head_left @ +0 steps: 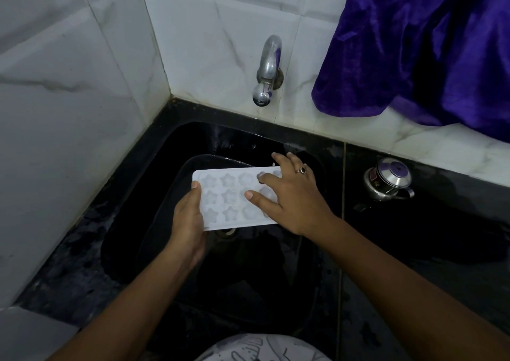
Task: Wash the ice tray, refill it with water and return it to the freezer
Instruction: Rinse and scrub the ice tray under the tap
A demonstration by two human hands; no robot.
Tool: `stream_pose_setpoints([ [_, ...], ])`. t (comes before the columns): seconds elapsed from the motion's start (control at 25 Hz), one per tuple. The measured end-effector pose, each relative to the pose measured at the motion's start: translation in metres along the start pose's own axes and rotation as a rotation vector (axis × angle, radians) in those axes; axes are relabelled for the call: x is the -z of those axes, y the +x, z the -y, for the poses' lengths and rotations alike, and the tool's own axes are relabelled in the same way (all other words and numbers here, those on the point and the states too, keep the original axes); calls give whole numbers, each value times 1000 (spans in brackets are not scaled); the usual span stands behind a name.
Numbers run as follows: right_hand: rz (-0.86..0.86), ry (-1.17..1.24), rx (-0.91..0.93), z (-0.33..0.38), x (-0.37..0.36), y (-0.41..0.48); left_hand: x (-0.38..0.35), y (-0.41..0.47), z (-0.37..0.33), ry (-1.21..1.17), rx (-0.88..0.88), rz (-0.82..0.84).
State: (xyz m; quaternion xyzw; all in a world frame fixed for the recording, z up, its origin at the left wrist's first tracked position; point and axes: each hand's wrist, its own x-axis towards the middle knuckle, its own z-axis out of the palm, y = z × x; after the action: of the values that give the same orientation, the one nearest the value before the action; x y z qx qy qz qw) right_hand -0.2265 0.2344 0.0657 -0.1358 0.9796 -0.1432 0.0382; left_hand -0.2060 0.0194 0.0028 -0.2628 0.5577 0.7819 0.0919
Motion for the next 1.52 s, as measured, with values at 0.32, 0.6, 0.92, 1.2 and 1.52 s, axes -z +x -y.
stream_pose_setpoints([
  [0.32, 1, -31, -26, 5, 2, 3, -1, 0, 2, -11, 10, 5],
  [0.6, -3, -29, -29, 8, 4, 4, 0, -2, 0, -24, -2, 16],
  [0.92, -11, -27, -12, 6, 5, 7, -1, 1, -7, -19, -30, 18],
  [1.2, -23, -32, -5, 5, 4, 5, -1, -1, -7, -18, -26, 4],
  [1.52, -39, -52, 8, 3, 8, 5, -4, -2, -8, -12, -9, 2],
])
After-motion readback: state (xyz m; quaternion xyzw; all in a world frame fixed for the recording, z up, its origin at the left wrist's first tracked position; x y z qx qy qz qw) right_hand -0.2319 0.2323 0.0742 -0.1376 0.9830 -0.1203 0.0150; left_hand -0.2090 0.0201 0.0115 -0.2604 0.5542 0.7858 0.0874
